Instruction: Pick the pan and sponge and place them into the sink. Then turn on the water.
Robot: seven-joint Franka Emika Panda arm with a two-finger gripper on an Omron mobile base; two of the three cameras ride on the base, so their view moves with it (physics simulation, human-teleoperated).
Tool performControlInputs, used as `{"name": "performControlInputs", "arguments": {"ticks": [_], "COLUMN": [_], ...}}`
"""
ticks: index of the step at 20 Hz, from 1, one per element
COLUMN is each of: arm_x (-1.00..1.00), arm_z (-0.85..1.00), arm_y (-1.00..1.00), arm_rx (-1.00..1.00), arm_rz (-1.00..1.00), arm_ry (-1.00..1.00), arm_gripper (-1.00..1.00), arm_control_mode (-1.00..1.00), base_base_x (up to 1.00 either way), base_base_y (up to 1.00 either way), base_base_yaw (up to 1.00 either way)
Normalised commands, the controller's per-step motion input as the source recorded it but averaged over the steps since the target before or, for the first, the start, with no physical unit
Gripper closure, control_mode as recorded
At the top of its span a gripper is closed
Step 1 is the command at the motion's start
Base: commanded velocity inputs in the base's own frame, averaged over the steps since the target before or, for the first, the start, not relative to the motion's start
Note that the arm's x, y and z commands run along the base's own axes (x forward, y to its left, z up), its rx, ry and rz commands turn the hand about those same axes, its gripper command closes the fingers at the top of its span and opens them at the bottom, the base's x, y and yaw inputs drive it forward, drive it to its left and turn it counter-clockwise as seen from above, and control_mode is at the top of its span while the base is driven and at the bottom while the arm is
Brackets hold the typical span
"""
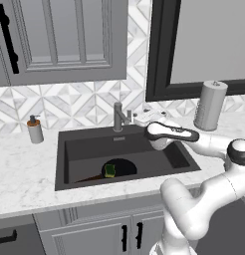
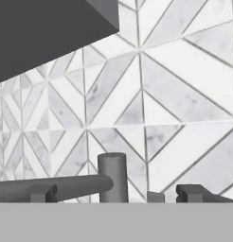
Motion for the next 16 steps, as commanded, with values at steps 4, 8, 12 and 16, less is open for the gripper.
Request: {"name": "performControlInputs", "arguments": {"ticks": [4, 8, 12, 16], "arm_x": [0.33, 0.33, 0.32, 0.25], "arm_z": [-0.15, -0.20, -0.14, -0.12], "arm_y": [0.00, 0.03, 0.05, 0.00], "arm_rx": [0.00, 0.00, 0.00, 0.00], "arm_rz": [0.00, 0.00, 0.01, 0.11], "arm_ry": [0.05, 0.05, 0.01, 0.00], "arm_gripper": [-1.00, -1.00, -1.00, -1.00], "arm_control_mode": [-1.00, -1.00, -1.00, -1.00], "base_base_x": [0.00, 0.00, 0.00, 0.00], "base_base_y": [0.00, 0.00, 0.00, 0.00], "base_base_yaw": [0.00, 0.00, 0.00, 0.00]}}
